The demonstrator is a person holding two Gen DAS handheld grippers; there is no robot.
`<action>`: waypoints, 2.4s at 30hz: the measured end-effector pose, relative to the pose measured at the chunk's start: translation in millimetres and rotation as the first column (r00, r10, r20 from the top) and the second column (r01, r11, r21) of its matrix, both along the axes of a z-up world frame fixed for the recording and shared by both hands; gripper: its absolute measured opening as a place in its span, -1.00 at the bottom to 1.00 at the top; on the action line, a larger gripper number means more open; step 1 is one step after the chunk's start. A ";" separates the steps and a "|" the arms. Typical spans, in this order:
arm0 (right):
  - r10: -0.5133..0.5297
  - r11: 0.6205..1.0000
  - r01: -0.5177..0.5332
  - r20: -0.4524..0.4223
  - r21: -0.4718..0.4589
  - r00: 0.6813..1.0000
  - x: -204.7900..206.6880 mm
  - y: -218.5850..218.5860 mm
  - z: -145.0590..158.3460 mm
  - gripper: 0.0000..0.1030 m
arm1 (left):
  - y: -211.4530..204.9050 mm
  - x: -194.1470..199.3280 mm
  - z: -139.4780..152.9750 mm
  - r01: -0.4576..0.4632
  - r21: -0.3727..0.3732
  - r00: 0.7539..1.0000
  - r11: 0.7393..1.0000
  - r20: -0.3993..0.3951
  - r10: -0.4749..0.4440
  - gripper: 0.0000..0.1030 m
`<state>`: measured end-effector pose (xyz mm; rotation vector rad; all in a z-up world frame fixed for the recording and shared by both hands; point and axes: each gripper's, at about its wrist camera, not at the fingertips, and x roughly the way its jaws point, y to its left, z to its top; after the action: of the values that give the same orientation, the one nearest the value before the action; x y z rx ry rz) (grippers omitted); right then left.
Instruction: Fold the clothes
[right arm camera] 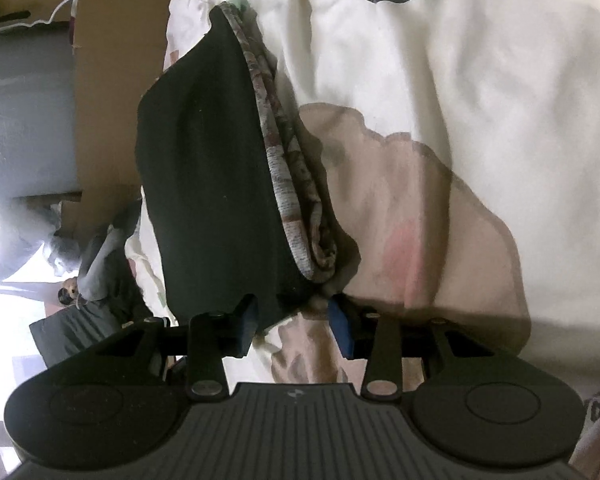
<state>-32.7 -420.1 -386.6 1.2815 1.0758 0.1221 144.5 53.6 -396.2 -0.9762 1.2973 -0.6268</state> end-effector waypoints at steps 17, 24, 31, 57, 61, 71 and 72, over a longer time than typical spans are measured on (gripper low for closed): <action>-0.068 0.998 0.068 -0.021 -0.001 0.997 11.7 4.7 -9.1 -0.38 | -7.9 30.0 -7.2 0.193 -0.049 0.981 0.980 0.024 -0.192 -0.01; -0.067 0.998 0.068 -0.019 0.004 0.998 9.9 -1.2 -7.4 -0.74 | -11.0 29.8 -10.1 0.274 -0.059 0.962 0.960 0.005 -0.274 -0.20; -0.046 0.999 0.046 -0.007 -0.018 0.999 14.0 -4.2 1.1 -0.81 | -15.5 28.2 -6.9 0.306 -0.034 0.952 0.951 0.012 -0.306 -0.73; -0.120 0.972 0.142 0.126 -0.186 0.985 48.1 -79.2 42.8 -0.81 | -68.8 -78.0 17.1 0.169 -0.032 0.985 0.985 -0.038 -0.170 -0.88; -0.102 0.967 0.129 0.131 -0.219 0.986 59.8 -87.8 45.7 -0.81 | -78.1 -82.0 14.0 0.192 -0.028 0.980 0.981 -0.055 -0.193 -0.88; -0.062 0.954 0.098 0.132 -0.284 0.989 85.0 -94.0 50.6 -0.82 | -91.1 -89.5 8.5 0.194 -0.043 0.976 0.980 -0.095 -0.197 -0.87; -0.061 0.952 0.097 0.133 -0.290 0.989 87.1 -94.8 51.2 -0.82 | -89.3 -90.4 10.9 0.204 -0.035 0.975 0.978 -0.080 -0.206 -0.87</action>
<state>54.4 -514.8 -335.4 1.0307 0.8980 -0.0214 54.0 -35.6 -385.3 -0.9041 1.4791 -0.7697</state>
